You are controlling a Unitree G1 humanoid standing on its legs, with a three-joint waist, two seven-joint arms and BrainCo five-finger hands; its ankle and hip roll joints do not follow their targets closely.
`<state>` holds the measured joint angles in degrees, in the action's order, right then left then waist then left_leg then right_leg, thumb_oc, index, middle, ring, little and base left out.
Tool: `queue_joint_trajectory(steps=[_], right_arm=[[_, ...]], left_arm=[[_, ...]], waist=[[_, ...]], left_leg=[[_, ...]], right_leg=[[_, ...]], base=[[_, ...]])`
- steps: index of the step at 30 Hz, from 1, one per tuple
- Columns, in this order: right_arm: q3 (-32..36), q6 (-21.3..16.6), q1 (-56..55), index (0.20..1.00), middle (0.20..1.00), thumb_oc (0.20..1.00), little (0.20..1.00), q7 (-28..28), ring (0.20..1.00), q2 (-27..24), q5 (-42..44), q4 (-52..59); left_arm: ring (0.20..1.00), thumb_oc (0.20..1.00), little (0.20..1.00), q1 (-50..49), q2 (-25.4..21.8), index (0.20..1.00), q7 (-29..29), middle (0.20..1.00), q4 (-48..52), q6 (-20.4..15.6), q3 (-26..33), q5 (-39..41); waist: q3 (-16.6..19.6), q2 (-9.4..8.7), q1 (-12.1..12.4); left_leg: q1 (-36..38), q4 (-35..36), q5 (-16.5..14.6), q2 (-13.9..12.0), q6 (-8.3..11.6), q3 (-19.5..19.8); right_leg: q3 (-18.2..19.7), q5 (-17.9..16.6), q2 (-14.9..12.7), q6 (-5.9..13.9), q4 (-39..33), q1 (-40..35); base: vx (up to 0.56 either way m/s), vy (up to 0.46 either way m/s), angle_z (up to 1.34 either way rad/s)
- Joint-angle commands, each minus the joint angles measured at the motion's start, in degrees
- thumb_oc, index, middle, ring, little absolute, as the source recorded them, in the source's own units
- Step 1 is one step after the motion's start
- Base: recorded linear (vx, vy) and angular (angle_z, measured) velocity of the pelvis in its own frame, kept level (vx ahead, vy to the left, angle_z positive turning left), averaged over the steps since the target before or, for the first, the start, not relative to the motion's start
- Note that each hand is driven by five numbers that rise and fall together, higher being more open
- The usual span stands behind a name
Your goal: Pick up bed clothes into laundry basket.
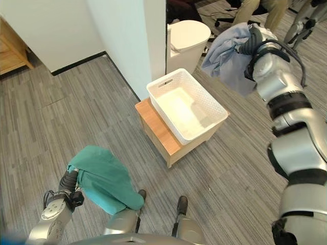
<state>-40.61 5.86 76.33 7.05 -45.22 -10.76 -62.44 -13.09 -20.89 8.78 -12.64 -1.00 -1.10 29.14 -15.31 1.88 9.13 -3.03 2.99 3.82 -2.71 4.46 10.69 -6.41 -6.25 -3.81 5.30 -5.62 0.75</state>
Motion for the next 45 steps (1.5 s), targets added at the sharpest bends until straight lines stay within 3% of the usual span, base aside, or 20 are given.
queue_joint_trajectory(steps=[1, 12, 13, 15, 20, 24, 27, 29, 30, 32, 33, 35, 38, 39, 45], right_arm=[[-5.9, -0.4, 8.2, 0.200, 0.200, 0.200, 0.200, 3.9, 0.200, -0.7, -6.8, -3.9], [-7.3, -0.3, 5.8, 0.200, 0.200, 0.200, 0.200, 2.0, 0.200, -0.5, -9.4, -7.0], [-5.4, -0.2, 3.0, 1.000, 1.000, 1.000, 1.000, 0.6, 1.000, 0.3, -6.6, -7.8], [-6.1, 0.0, 1.7, 1.000, 1.000, 1.000, 1.000, -3.8, 1.000, 0.7, -4.8, -9.9], [-7.2, 0.1, 1.3, 1.000, 1.000, 1.000, 1.000, -6.0, 1.000, 2.8, -2.3, -9.4], [-6.3, -0.6, -2.2, 1.000, 1.000, 1.000, 1.000, -5.8, 1.000, 1.4, 2.3, 3.1], [-2.5, -1.3, -9.0, 1.000, 1.000, 1.000, 1.000, -6.7, 1.000, -5.2, 9.2, 22.2], [-0.3, -1.2, -12.1, 1.000, 1.000, 1.000, 1.000, -7.2, 1.000, -7.0, 10.3, 26.2], [5.8, -1.9, -19.1, 1.000, 1.000, 1.000, 1.000, -7.1, 1.000, -11.6, 12.8, 34.0], [12.0, -2.9, -25.9, 1.000, 1.000, 1.000, 1.000, -6.6, 1.000, -14.0, 14.8, 38.5], [13.4, -2.7, -27.4, 1.000, 1.000, 1.000, 1.000, -6.6, 1.000, -14.2, 14.7, 39.2], [25.5, -4.0, -38.5, 1.000, 1.000, 1.000, 1.000, -5.1, 1.000, -16.7, 18.1, 43.8], [38.8, -4.7, -50.8, 1.000, 1.000, 1.000, 1.000, -3.7, 1.000, -15.5, 18.4, 47.5], [39.9, -4.6, -52.0, 1.000, 1.000, 1.000, 1.000, -3.7, 1.000, -15.4, 18.3, 48.1], [58.4, -5.0, -67.9, 1.000, 1.000, 1.000, 1.000, 0.5, 1.000, -10.6, 16.6, 49.2]], left_arm=[[0.200, 0.200, 0.200, 2.3, -6.1, 0.200, 0.9, 0.200, 2.8, -4.9, -0.2, 2.2], [0.200, 0.200, 0.200, 2.2, -5.6, 0.200, 1.8, 0.200, 5.5, -5.8, -0.1, 1.4], [0.200, 0.200, 0.200, 2.3, -4.8, 0.200, 2.0, 0.200, 5.4, -5.8, -0.2, 1.4], [0.200, 0.200, 0.200, 3.2, -4.5, 0.200, 2.0, 0.200, 4.6, -5.8, -0.2, 1.3], [0.200, 0.200, 0.200, 4.4, -4.5, 0.200, 2.5, 0.200, 5.1, -6.1, 0.8, 1.4], [0.200, 0.200, 0.200, 5.3, -4.6, 0.200, 3.7, 0.200, 4.8, -6.0, 2.4, 1.7], [0.200, 0.200, 0.200, 5.2, -4.7, 0.200, 4.4, 0.200, 4.0, -5.4, 5.0, 1.1], [0.200, 0.200, 0.200, 5.2, -5.3, 0.200, 4.4, 0.200, 4.0, -5.0, 5.6, 0.8], [0.200, 0.200, 0.200, 5.8, -6.0, 0.200, 4.6, 0.200, 4.3, -4.8, 6.8, 0.2], [0.200, 0.200, 0.200, 6.7, -6.4, 0.200, 4.6, 0.200, 4.3, -4.6, 7.4, -0.5], [0.200, 0.200, 0.200, 6.7, -6.9, 0.200, 4.6, 0.200, 4.3, -4.6, 7.1, -0.5], [0.200, 0.200, 0.200, 8.1, -7.1, 0.200, 4.6, 0.200, 5.0, -4.3, 8.6, -1.6], [0.200, 0.200, 0.200, 9.2, -7.4, 0.200, 4.6, 0.200, 5.6, -3.9, 9.9, -2.4], [0.200, 0.200, 0.200, 9.2, -7.7, 0.200, 4.6, 0.200, 5.7, -3.8, 9.6, -2.4], [0.200, 0.200, 0.200, 10.8, -6.5, 0.200, 5.7, 0.200, 7.3, -3.5, 12.9, -3.9]], waist=[[2.1, -3.22, 1.7], [-2.8, -2.52, 4.9], [-3.8, -2.46, 5.4], [-4.4, -2.51, 5.6], [-4.9, -2.60, 5.7], [-4.7, -3.35, 4.4], [-4.3, -4.26, 1.3], [-4.0, -4.46, 1.0], [-3.4, -4.69, -0.4], [-2.6, -4.56, -2.1], [-2.6, -4.77, -1.6], [-1.1, -4.32, -4.5], [0.7, -3.82, -6.5], [0.7, -3.92, -6.2], [4.8, -2.94, -10.1]], left_leg=[[-0.3, -2.1, -2.7, 1.6, -1.47, -0.3], [-6.8, -1.5, -0.2, 1.9, -0.99, 2.7], [-7.8, -1.4, 0.2, 1.9, -0.89, 2.9], [-8.1, -1.2, 0.5, 1.8, -0.76, 3.0], [-7.5, -0.4, 0.5, 1.7, -0.70, 2.6], [-6.6, 0.0, 0.1, 1.4, -0.71, 1.4], [-5.0, 0.5, -0.6, 1.0, -0.64, -0.1], [-4.6, 0.6, -0.7, 0.9, -0.65, -0.4], [-3.7, 0.7, -1.2, 0.8, -0.67, -1.0], [-2.8, 0.9, -1.6, 0.6, -0.69, -1.8], [-2.6, 0.9, -1.6, 0.6, -0.69, -1.8], [-0.9, 1.2, -2.3, 0.5, -0.81, -2.8], [0.8, 1.4, -2.9, 0.5, -0.99, -3.4], [0.9, 1.4, -3.0, 0.5, -0.99, -3.4], [4.3, 1.7, -4.4, 0.4, -1.41, -5.4]], right_leg=[[1.2, 3.8, -2.0, 2.17, 3.9, 4.3], [-1.3, 2.7, -1.9, 1.86, 2.4, 8.6], [-1.5, 2.3, -1.8, 1.85, 1.7, 9.2], [-1.5, 2.3, -1.6, 1.78, 1.5, 9.5], [-0.9, 2.4, -1.5, 1.76, 1.2, 9.3], [0.1, 2.6, -1.3, 1.74, 1.3, 9.2], [1.1, 2.7, -1.1, 1.79, 1.3, 8.8], [1.3, 2.8, -1.1, 1.82, 1.3, 8.6], [1.8, 2.9, -1.2, 1.99, 1.4, 8.1], [2.1, 3.0, -1.2, 2.10, 1.4, 7.6], [2.1, 3.0, -1.2, 2.10, 1.4, 7.5], [2.7, 3.2, -1.3, 2.37, 1.3, 6.3], [3.2, 3.5, -1.4, 2.55, 1.4, 5.1], [3.1, 3.6, -1.4, 2.55, 1.4, 5.0], [5.1, 4.1, -1.2, 2.83, 1.4, 2.9]], base=[[-0.01, -0.035, 0.23], [-0.02, -0.030, 0.17], [0.00, 0.000, 0.00], [0.04, -0.020, 0.04], [0.03, 0.006, -0.02], [0.02, 0.032, -0.06], [0.02, 0.040, -0.11], [0.02, 0.030, -0.30], [0.02, 0.023, -0.32], [0.03, 0.024, -0.08], [0.05, 0.030, -0.17], [0.05, 0.037, -0.22], [0.03, 0.024, -0.10], [0.04, 0.022, -0.22], [0.04, 0.019, -0.24]])
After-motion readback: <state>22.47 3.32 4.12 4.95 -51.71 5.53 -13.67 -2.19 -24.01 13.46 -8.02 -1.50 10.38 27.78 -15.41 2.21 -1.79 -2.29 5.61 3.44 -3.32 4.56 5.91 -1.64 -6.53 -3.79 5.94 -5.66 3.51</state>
